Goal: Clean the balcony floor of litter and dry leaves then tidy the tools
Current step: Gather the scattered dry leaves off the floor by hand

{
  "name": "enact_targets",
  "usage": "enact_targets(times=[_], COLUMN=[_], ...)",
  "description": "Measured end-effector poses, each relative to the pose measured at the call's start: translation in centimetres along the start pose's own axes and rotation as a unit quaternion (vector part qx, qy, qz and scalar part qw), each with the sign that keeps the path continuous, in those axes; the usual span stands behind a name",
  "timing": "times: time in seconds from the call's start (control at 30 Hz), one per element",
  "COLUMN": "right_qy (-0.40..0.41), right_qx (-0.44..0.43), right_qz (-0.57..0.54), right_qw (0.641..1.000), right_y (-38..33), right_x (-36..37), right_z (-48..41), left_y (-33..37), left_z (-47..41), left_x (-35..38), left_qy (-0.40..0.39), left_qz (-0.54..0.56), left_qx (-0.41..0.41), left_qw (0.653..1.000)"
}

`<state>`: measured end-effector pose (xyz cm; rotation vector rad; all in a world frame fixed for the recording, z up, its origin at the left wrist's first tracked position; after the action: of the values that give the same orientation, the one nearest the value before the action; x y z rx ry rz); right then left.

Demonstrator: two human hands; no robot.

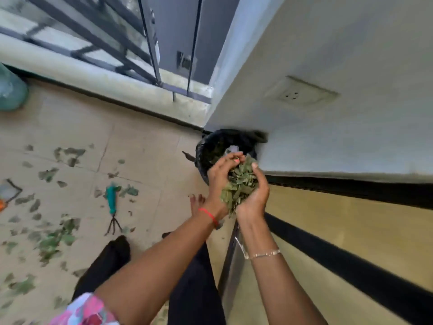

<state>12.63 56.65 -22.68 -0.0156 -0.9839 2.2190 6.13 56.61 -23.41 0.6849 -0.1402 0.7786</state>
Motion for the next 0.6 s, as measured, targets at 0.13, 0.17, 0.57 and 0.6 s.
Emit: enact_targets(times=[0.13, 0.17, 0.57, 0.6], right_qy=[0.060, 0.069, 0.023, 0.014], right_qx=[-0.001, -0.005, -0.042, -0.058], right_qz=[0.075, 0.092, 0.468, 0.499], right_qw=[0.995, 0.993, 0.883, 0.865], right_y=[4.0, 4.8, 5.9, 5.9], right_x=[-0.7, -0.9, -1.9, -1.7], right_z=[-11.2, -13.2, -22.7, -22.5], left_y=[-3.8, -4.9, -8.8, -8.4], left_z=[-10.0, -12.4, -20.3, -19.8], left_x=[-0.3, -0.7, -3.1, -3.3], left_qy=[0.023, 0.028, 0.044, 0.059], left_qz=[0.052, 0.058, -0.065, -0.089], left_qx=[-0.025, -0.033, -0.146, -0.130], left_qw=[0.998, 0.997, 0.986, 0.986])
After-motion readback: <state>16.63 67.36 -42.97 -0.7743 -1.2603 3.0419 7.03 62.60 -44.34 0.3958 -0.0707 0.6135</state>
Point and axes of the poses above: each hand's wrist, its own z-axis away from the middle knuckle, its own x-axis out of the palm, y = z × x, the point moved 2 cm from there along -z, towards the middle knuckle, and after that the axes turned 5 degrees about -x, right-handed, at the moved point
